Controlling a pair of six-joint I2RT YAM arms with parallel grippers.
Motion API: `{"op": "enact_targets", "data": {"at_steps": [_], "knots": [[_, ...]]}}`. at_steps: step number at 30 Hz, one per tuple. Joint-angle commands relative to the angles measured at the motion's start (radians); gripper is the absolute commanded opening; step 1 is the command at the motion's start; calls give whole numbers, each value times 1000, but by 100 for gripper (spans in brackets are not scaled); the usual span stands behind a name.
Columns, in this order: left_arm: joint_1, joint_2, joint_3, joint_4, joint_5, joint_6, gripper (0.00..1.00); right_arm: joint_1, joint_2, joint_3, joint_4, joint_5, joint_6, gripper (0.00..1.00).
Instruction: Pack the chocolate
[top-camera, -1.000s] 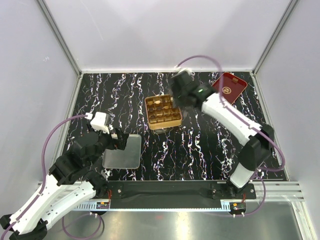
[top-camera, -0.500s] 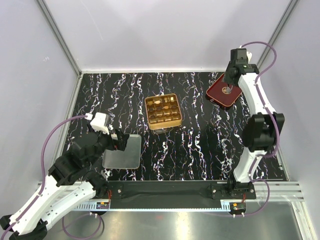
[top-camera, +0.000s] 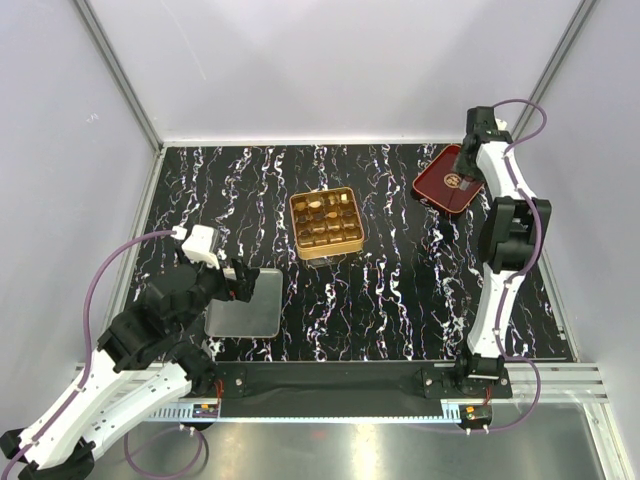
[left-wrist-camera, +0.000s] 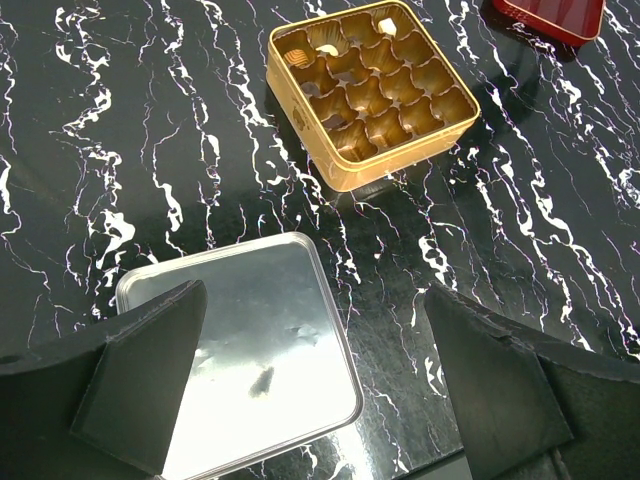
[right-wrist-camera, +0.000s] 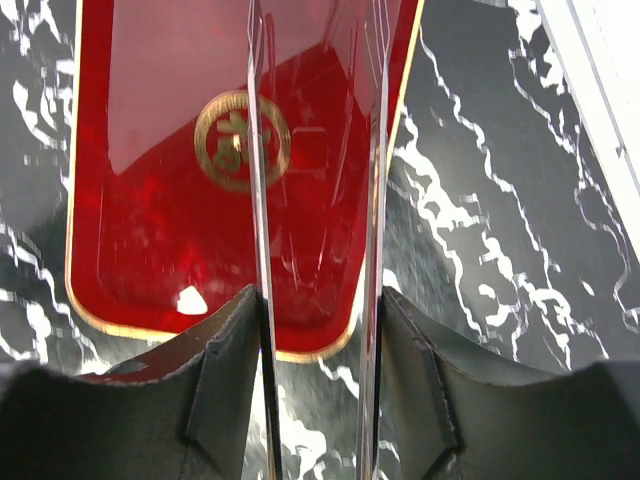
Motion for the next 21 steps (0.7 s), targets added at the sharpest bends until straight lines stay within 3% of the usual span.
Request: {"op": "enact_targets", "data": {"at_steps": [1, 21], "knots": [[-4, 12, 2, 46, 6, 7, 99, 11, 28, 79, 59, 36, 26, 56], [-4, 21, 1, 45, 5, 8, 99, 11, 128, 150, 97, 36, 73, 56]]}}
